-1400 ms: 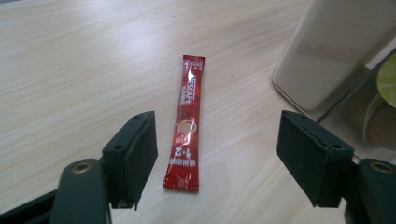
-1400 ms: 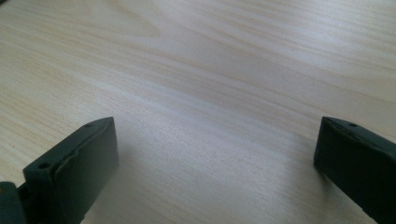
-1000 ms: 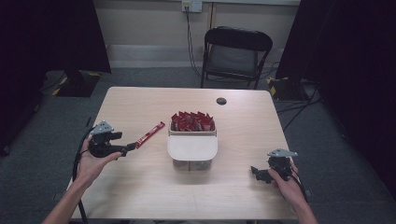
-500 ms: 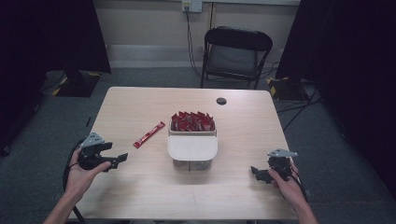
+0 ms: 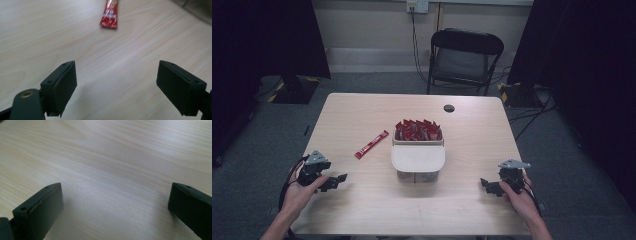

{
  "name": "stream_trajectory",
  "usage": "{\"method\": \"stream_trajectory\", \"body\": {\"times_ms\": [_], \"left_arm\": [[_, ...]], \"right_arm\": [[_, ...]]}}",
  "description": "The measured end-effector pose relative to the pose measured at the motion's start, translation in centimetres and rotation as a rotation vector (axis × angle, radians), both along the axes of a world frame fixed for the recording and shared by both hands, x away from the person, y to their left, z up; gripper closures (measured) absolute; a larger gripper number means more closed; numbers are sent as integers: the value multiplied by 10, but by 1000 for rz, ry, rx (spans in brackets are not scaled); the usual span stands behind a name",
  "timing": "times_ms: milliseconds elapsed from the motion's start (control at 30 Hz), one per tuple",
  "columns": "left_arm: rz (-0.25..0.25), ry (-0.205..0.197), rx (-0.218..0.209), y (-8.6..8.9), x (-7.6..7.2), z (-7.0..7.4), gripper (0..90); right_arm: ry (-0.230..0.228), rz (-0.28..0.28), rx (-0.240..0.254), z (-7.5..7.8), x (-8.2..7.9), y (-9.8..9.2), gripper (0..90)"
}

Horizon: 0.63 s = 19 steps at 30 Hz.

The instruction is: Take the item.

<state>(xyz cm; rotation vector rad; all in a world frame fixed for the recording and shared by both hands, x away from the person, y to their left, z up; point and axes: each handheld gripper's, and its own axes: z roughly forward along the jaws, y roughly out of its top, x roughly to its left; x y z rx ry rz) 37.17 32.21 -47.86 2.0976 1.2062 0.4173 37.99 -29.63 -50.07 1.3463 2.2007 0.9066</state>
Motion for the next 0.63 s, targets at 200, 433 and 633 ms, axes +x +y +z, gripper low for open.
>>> {"method": "stream_trajectory", "body": {"times_ms": [200, 433, 633], "left_arm": [[51, 18, 45, 6, 6, -13, 156], [56, -55, 25, 2, 6, -23, 71], [61, -56, 22, 0, 6, -24, 22]], "right_arm": [[0, 1, 0, 0, 0, 0, 0], [0, 2, 0, 0, 0, 0, 0], [0, 2, 0, 0, 0, 0, 0]]}}
